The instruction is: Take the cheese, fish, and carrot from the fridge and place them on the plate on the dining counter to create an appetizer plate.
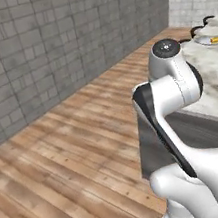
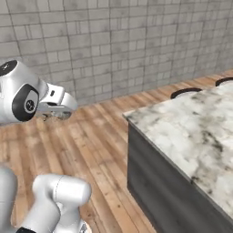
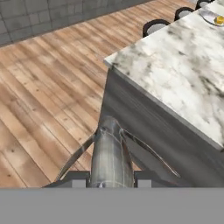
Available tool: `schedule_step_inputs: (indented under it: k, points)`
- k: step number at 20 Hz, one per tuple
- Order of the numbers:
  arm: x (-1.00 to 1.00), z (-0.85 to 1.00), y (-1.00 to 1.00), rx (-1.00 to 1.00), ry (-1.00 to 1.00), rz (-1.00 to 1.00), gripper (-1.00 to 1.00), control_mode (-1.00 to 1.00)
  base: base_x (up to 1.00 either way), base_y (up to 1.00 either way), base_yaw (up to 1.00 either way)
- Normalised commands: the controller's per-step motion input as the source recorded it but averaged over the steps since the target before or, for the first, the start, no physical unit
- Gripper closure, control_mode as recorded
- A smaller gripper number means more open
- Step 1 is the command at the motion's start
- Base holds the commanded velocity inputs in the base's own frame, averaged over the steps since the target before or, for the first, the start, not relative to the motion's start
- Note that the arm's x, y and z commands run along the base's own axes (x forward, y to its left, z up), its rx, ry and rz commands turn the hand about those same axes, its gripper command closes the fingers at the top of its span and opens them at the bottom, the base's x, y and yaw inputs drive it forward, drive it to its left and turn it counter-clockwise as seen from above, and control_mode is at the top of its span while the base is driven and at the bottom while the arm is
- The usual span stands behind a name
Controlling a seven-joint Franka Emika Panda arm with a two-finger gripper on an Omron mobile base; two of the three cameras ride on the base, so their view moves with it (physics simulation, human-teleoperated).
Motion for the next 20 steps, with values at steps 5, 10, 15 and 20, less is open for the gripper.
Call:
schedule_step_inputs:
  k: [5, 10, 15, 20]
  points:
    - [0.00, 0.00, 0.00, 0.00, 0.00, 0.00, 1.00, 1.00, 0.58, 0.82, -0.56]
    - [0.00, 0.00, 0.00, 0.00, 0.00, 0.00, 1.00, 1.00, 0.48, 0.87, -0.53]
    - [0.00, 0.00, 0.00, 0.00, 0.00, 0.00, 1.00, 1.00, 0.50, 0.87, -0.53]
    - [0.00, 0.00, 0.00, 0.00, 0.00, 0.00, 1.00, 1.00, 0.47, 0.86, -0.53]
